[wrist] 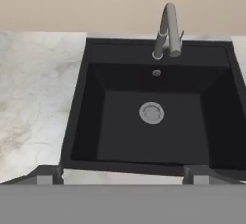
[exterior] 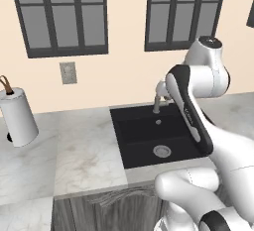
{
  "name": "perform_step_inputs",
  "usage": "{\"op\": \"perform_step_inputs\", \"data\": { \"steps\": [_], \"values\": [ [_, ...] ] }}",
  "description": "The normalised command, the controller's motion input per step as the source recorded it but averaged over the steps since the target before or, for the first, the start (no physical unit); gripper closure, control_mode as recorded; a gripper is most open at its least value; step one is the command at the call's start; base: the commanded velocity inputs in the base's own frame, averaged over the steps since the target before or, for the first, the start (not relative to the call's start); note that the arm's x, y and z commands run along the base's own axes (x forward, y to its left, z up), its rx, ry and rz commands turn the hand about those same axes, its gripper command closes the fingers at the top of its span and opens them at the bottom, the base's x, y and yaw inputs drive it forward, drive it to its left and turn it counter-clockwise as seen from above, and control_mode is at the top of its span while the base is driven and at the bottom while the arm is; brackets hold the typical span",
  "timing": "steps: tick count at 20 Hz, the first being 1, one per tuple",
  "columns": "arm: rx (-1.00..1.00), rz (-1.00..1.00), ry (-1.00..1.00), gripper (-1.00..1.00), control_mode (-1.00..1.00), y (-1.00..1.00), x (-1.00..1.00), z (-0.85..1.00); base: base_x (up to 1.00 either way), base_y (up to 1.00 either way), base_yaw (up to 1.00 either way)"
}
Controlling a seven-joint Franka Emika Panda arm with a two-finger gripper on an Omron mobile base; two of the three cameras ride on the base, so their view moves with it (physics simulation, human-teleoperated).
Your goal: Rinse each bowl for a few seconds and place them down in the sink or on the counter.
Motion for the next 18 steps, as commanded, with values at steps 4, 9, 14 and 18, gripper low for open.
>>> {"op": "perform_step_inputs", "data": {
  "steps": [4,9,14,18],
  "values": [
    [0.00,0.00,-0.12,-1.00,-1.00,-0.20,-0.27,0.00,0.00,0.00,0.00],
    [0.00,0.00,-0.10,-1.00,-1.00,-0.26,-0.21,0.00,0.00,0.00,0.00],
    [0.00,0.00,-0.08,-1.00,-1.00,-0.32,-0.20,0.00,0.00,0.00,0.00],
    [0.00,0.00,-0.04,-1.00,-1.00,-0.33,-0.16,0.00,0.00,0.00,0.00]
  ]
}}
